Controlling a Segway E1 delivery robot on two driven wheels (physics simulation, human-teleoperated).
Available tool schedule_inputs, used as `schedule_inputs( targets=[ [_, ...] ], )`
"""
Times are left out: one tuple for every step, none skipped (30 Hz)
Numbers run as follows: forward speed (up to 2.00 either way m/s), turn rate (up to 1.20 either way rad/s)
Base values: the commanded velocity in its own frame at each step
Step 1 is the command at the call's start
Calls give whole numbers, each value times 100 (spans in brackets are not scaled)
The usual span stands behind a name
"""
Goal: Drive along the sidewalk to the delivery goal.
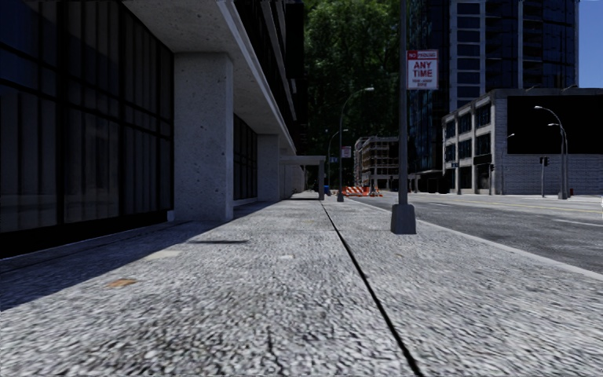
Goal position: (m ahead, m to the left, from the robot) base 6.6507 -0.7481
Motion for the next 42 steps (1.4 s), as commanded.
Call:
schedule_inputs(
  targets=[
    [200,-26],
    [200,-26],
    [200,-27],
    [200,-29],
    [200,-32],
    [200,-37],
    [200,-37],
    [200,-38],
    [200,-39],
    [200,-39],
    [200,-39],
    [200,-39],
    [200,-27],
    [200,-23],
    [200,-23],
    [200,-17],
    [200,-3],
    [200,0],
    [200,0],
    [200,0],
    [200,0],
    [200,0],
    [200,0],
    [200,0],
    [200,0],
    [200,0],
    [200,0],
    [200,0],
    [200,0],
    [200,0],
    [200,0],
    [200,0],
    [200,0],
    [200,0],
    [200,0],
    [200,0],
    [200,0],
    [200,0],
    [200,0],
    [200,0],
    [200,0],
    [200,0]
  ],
)
